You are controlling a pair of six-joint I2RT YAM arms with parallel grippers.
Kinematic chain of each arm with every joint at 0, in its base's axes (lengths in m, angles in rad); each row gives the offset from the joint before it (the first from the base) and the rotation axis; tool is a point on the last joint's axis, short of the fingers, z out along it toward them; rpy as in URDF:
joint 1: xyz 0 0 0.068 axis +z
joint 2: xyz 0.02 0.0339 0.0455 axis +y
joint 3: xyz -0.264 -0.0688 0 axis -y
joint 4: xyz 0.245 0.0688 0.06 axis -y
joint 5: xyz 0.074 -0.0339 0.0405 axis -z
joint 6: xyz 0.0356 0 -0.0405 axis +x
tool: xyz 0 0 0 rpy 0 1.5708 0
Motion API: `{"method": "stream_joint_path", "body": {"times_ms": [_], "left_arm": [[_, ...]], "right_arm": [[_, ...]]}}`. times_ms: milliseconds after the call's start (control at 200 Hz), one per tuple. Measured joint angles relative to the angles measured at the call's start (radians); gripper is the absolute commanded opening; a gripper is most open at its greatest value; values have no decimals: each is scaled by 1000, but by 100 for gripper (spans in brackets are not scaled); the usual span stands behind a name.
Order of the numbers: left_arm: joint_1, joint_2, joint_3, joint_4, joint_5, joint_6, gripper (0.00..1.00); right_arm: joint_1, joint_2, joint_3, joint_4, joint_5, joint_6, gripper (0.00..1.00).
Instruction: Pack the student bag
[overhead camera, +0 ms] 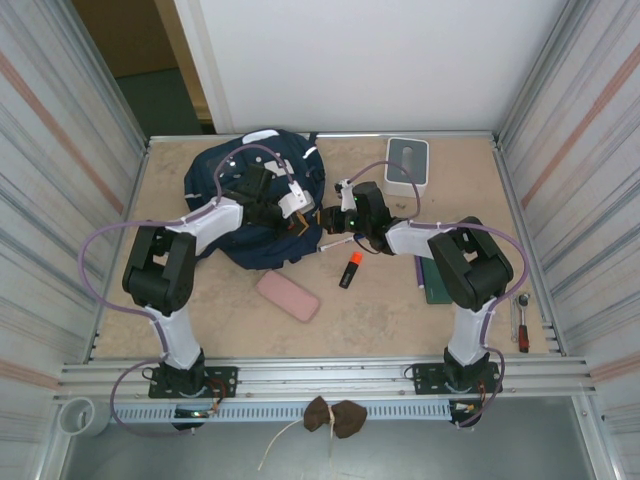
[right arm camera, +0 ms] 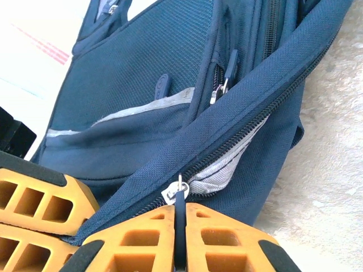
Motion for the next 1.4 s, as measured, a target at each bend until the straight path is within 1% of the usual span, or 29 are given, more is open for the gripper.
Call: {"method": "stream_joint_path", "body": {"times_ms": [190,426,466,516,611,676,812,997,1087,1147,1252,1398], "left_arm": [[0,-13,0,0,1,-7,0],[0,-22,0,2,3,-13,0],[0,-23,0,5,3,-15,0],[0,-24,-1,10,3,-15,0],[4,-31,-14,23,4,-16,0],[12,-40,-26,27,5,-18,0],[44,-84,-75,44,14,-18,0],[88,-190,-149,61,39,-18,0],[106,-233,-171,64,55,-18,0],[118,-255,-189,68,69,-17,0],[138,-281,-214,72,107,-16,0],[173,-336,-264,88,167,-14,0]], "right_arm": [[0,13,-21,55,-24,28,13],[0,13,-27,82,-29,48,12],[0,13,-27,86,-29,50,11],[0,14,-27,89,-29,50,8],[0,14,-27,90,-27,52,0],[1,14,-29,86,-20,50,0],[22,-4,-29,40,42,20,0],[61,-43,15,-74,203,-54,0],[60,-53,36,-120,293,-84,0],[55,-54,46,-149,330,-98,0],[40,-54,55,-195,345,-121,0],[-2,-41,91,-251,300,-158,0]]}}
